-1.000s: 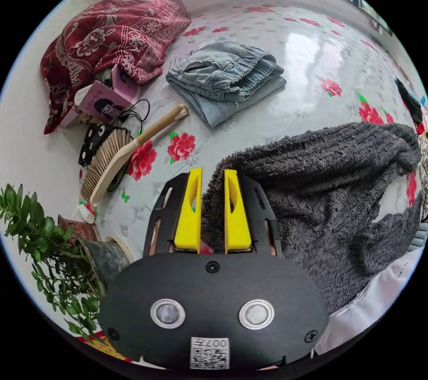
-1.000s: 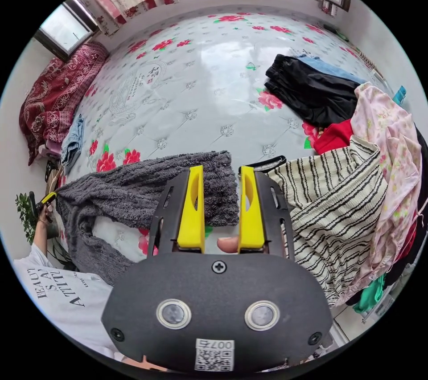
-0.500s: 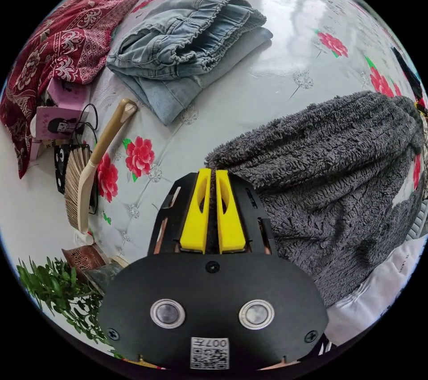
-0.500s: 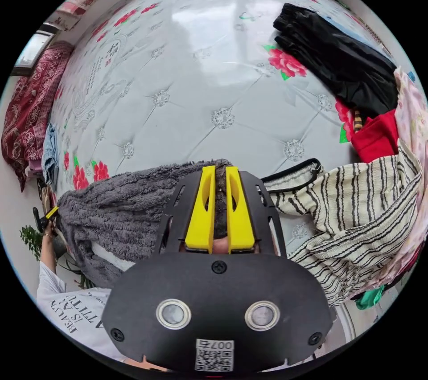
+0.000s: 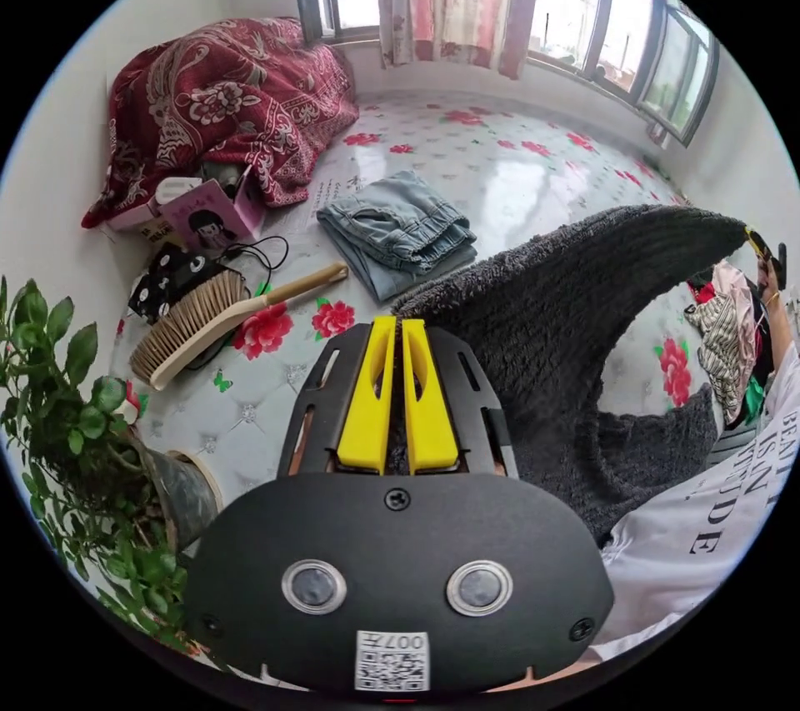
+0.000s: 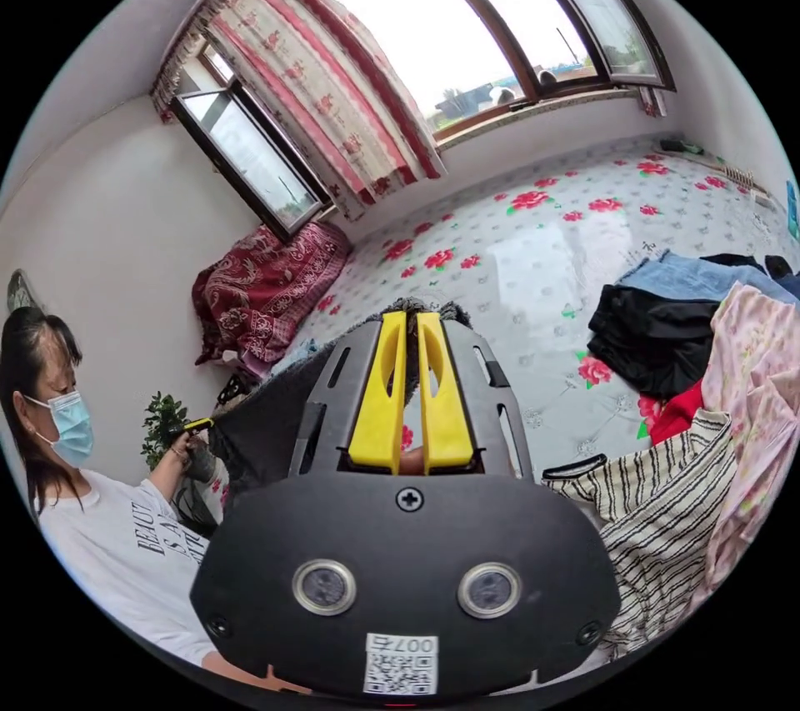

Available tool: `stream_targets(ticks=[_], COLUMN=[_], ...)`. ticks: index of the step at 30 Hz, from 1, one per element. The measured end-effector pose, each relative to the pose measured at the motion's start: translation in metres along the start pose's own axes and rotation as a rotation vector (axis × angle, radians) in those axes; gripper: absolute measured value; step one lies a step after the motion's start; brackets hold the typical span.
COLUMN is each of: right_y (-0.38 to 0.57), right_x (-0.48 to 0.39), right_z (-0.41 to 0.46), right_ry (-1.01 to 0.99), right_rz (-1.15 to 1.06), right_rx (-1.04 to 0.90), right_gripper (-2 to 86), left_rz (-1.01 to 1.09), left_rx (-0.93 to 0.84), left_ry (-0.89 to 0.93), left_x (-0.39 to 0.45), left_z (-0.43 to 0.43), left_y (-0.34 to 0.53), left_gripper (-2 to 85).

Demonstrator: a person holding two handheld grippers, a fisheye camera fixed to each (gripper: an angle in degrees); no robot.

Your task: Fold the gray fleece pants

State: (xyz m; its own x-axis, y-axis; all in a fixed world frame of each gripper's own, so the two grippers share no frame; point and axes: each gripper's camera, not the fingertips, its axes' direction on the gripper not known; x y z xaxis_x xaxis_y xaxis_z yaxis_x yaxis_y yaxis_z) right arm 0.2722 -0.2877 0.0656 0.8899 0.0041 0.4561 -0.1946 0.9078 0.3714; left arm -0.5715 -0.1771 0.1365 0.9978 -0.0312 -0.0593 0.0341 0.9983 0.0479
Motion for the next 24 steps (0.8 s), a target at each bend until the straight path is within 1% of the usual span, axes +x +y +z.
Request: stream_targets(ticks=[3, 9, 11, 12, 14, 16, 18, 19, 21, 23, 24], right_y=[0.041, 0.168, 0.226, 0.240, 0.286, 0.305, 0.302, 0.291, 0.268, 0.245, 0.243], right_x=[-0.003, 0.016, 0.034, 0.040, 0.065, 0.080, 0.081, 0.075, 0.057, 0.026, 0.018], right_z=[-0.044, -0.106, -0.117, -0.117, -0.101, -0.086, -0.086, -0.094, -0.113, -0.150, -0.160], right_ry=[-0.023, 0.026, 0.078, 0.094, 0.152, 0.148, 0.117, 0.067, 0.026, 0.029, 0.033], right_rz=[0.020, 0.132, 0.225, 0.255, 0.368, 0.442, 0.471, 0.453, 0.377, 0.214, 0.176], right_rx=[0.001, -0.131, -0.187, -0.203, -0.301, -0.349, -0.273, -0.198, -0.118, -0.044, -0.024], right_gripper=[0.1, 0.1, 0.0, 0.0, 0.0, 0.0, -0.1, -0.1, -0.1, -0.1, -0.1], left_rz=[0.035, 0.083, 0.060, 0.054, 0.019, -0.025, -0.050, -0.065, -0.074, -0.044, -0.031], left_rx=[0.037, 0.004, -0.054, -0.079, -0.181, -0.220, -0.211, -0.163, -0.064, 0.046, 0.064], left_ry=[0.015, 0.014, 0.023, 0.023, 0.033, 0.057, 0.048, 0.055, 0.082, 0.079, 0.076], left_x=[-0.005, -0.001, 0.000, 0.000, 0.001, 0.000, 0.000, -0.002, -0.006, -0.006, -0.005], left_z=[-0.041, -0.075, -0.063, -0.056, -0.020, 0.001, 0.006, -0.004, -0.031, -0.074, -0.083], left_y=[0.034, 0.111, 0.143, 0.150, 0.173, 0.177, 0.167, 0.156, 0.140, 0.130, 0.131], left_gripper=[-0.9, -0.9, -0.9, -0.9, -0.9, -0.9, -0.9, -0.9, -0.9, -0.9, -0.9])
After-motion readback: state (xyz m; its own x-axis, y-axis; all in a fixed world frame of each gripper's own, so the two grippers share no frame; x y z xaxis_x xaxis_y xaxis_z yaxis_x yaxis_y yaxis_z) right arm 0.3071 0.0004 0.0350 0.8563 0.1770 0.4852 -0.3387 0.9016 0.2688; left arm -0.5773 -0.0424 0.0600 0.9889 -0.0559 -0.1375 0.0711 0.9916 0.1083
